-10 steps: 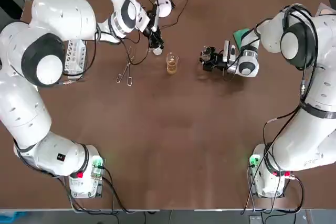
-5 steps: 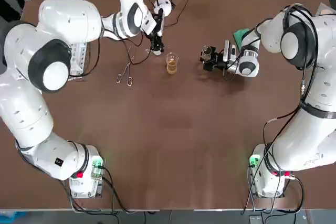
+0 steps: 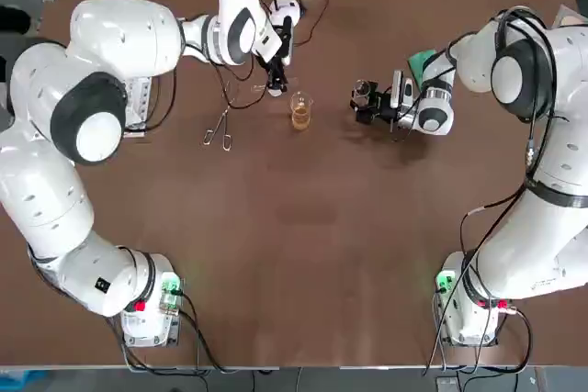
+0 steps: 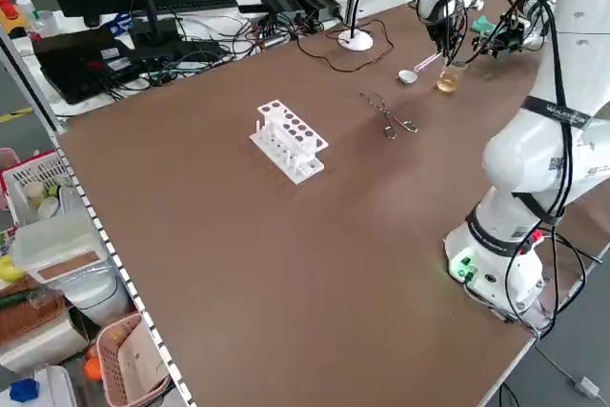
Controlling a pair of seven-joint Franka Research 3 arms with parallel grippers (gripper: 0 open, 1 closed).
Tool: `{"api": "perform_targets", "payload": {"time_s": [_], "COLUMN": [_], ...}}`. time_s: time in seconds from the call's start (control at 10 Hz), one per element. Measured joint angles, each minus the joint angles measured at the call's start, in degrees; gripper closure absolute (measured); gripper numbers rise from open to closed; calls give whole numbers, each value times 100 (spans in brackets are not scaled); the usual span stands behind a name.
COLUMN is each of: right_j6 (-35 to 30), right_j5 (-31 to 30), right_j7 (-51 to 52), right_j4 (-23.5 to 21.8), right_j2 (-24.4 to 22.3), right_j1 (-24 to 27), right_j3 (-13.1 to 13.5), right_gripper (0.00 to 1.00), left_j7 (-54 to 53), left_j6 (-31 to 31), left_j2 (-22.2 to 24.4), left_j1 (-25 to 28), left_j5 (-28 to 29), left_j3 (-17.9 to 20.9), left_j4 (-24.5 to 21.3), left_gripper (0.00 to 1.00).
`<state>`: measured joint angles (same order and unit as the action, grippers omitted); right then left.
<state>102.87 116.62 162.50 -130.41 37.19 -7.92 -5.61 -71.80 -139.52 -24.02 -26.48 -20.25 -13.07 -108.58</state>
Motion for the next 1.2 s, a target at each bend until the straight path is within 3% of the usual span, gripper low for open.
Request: {"api": "perform_targets", "payload": {"time_s": [1.2], "right_j6": [5], "right_j5": [0], "right_j7": [0], "right_j4": [0], "right_j2": [0], "right_j1": [0], "right_j3": [0], "right_gripper": [62], "left_j7": [2133], "left_j6": [742], "left_j2": [-204], "left_j1": [-420], "left_j5": [2337], "left_j3": [1], "left_j4": [511], "left_gripper": [79]}}
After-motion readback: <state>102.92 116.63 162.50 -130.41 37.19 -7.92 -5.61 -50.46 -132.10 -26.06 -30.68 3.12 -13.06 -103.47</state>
